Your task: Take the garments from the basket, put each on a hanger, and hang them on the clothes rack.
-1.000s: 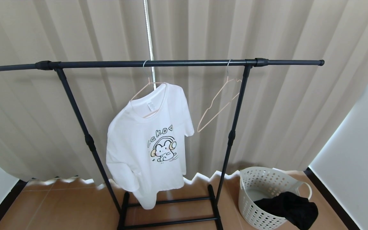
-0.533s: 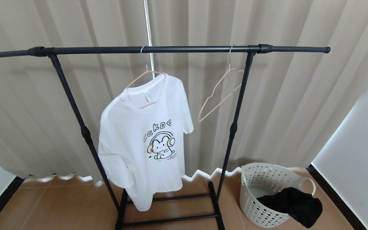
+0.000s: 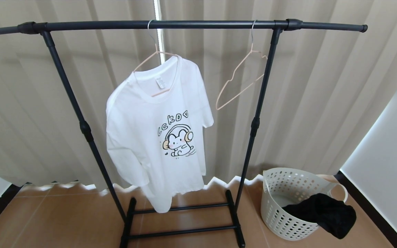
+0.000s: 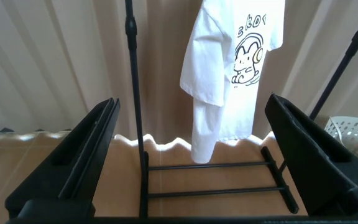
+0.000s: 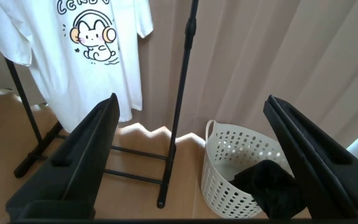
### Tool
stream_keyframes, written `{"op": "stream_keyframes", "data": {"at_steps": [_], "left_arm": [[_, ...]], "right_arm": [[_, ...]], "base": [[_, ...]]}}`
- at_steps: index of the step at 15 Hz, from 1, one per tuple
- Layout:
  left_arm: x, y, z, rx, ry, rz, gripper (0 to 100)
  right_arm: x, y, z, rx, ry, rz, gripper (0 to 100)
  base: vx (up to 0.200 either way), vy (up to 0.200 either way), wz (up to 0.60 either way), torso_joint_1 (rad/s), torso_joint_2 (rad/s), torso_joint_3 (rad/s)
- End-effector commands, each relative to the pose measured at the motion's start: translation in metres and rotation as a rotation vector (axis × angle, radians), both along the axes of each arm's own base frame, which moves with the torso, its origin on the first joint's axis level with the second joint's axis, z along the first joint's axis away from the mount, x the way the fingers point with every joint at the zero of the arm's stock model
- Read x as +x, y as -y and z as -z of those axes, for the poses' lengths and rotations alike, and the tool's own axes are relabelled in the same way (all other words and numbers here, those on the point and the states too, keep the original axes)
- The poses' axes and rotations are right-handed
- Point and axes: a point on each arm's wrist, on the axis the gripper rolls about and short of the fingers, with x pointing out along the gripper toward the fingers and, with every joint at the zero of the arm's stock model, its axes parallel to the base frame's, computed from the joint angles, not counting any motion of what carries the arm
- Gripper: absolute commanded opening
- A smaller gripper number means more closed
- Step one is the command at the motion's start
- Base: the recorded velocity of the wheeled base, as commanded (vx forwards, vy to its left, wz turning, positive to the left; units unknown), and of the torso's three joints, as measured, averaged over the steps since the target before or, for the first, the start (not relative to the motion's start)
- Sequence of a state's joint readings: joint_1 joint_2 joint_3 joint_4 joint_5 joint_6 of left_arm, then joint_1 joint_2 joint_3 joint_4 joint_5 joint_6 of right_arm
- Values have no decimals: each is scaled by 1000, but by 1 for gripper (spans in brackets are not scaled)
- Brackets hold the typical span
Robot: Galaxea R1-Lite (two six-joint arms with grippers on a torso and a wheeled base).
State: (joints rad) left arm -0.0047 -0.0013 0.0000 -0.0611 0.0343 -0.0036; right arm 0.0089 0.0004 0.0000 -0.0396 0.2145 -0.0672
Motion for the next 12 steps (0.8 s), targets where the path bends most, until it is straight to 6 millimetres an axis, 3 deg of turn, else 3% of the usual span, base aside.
{"op": "stream_keyframes", "data": {"at_steps": [1, 12], "left_arm": [[0, 0, 0, -1, -1, 0, 100], [0, 0, 0, 1, -1, 0, 100]], "right_arm": [[0, 0, 0, 0, 1, -1, 100], [0, 0, 0, 1, 5, -1, 100]], "base": [[0, 0, 0, -193, 515, 325], [0, 0, 0, -142, 485, 333]]}}
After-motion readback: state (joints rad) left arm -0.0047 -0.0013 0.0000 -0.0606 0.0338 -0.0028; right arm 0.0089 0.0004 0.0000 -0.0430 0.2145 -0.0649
